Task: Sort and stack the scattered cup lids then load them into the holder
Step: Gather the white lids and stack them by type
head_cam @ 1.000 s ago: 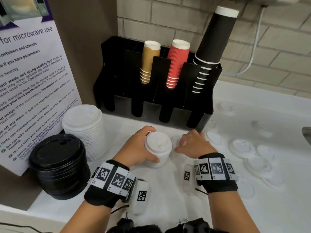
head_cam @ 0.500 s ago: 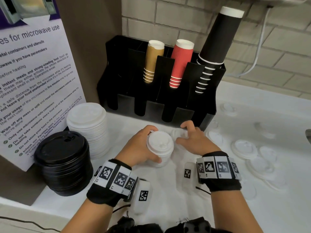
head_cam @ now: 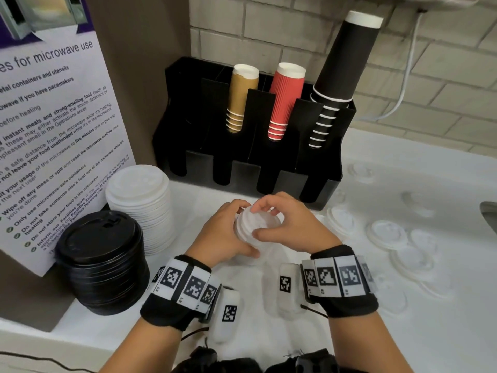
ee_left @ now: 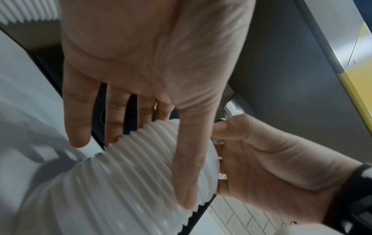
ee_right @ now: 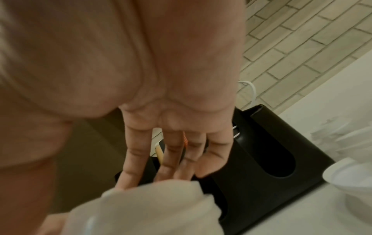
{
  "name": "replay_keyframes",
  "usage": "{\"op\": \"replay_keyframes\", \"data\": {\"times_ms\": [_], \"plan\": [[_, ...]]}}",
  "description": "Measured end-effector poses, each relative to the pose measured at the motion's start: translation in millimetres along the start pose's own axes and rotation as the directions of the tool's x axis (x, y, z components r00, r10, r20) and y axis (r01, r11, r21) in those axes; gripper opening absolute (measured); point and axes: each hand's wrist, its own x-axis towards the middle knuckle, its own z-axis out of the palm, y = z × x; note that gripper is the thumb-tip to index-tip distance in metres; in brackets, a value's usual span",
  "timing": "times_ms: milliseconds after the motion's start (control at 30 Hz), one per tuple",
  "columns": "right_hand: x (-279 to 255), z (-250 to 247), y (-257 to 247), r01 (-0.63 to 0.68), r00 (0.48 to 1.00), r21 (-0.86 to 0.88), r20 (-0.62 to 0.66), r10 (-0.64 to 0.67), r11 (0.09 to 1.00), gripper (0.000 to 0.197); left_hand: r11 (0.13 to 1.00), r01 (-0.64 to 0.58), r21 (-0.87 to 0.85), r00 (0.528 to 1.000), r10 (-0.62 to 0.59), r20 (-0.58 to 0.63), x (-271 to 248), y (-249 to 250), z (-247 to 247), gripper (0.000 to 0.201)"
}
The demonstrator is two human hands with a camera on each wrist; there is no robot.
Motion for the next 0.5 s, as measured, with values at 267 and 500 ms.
{"op": "replay_keyframes", "data": {"times_ms": [267, 500], "plan": [[2, 10, -3, 0.041, 0.999, -0.039, 0.027, -0.04, 0.998, 0.042, 0.999, 0.029, -0.02, 1.0, -0.029, 0.011, -1, -4, 0, 0.099], [-16, -23, 20, -0.081, 0.984, 0.011, -0.161, 0.081, 0.997, 0.017, 1.0, 0.016, -0.009, 0.998, -0.015, 0.056, -2, -3, -4, 0.1]]}}
